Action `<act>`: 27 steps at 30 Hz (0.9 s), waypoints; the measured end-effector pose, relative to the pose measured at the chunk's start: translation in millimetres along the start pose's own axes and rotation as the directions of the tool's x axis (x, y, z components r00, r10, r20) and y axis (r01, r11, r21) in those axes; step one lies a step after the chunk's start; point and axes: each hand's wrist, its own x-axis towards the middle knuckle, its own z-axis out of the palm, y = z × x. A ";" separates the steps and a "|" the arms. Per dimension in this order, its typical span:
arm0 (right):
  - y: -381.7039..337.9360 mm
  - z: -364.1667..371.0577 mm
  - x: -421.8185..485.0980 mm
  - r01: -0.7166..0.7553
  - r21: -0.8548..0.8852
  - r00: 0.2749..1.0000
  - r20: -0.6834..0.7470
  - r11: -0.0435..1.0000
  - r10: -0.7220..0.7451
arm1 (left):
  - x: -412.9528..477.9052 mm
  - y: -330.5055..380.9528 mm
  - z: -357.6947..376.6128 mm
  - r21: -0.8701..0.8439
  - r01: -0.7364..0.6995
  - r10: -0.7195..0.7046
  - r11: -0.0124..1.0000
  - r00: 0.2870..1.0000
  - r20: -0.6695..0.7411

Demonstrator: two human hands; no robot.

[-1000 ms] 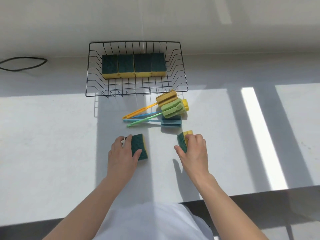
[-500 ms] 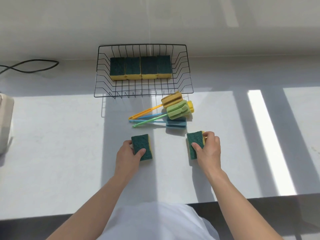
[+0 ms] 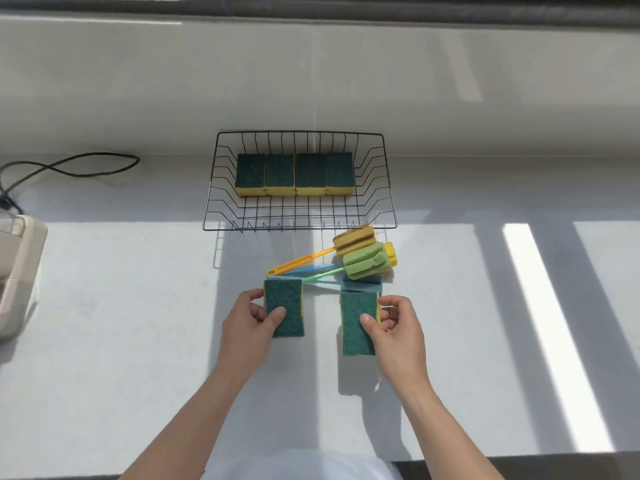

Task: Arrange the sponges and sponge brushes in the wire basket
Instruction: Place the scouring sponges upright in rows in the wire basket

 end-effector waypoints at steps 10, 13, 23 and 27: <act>-89.4 37.6 59.3 0.149 0.159 0.989 -0.011 0.976 -0.149 | 78.3 76.2 -26.9 -0.070 -0.195 0.189 0.978 0.978 -0.094; -116.5 54.8 85.6 0.179 0.179 0.984 -0.015 0.967 -0.180 | 120.0 99.9 -32.3 -0.053 -0.228 0.220 0.972 0.968 -0.121; -166.1 119.1 174.8 0.172 0.189 0.985 -0.041 0.967 -0.167 | 252.8 134.0 -41.7 0.145 -0.139 0.155 0.980 0.982 -0.105; -172.8 146.9 209.2 0.118 0.150 0.993 0.003 0.982 -0.120 | 282.7 134.7 -46.2 0.202 -0.101 0.126 0.974 0.985 -0.118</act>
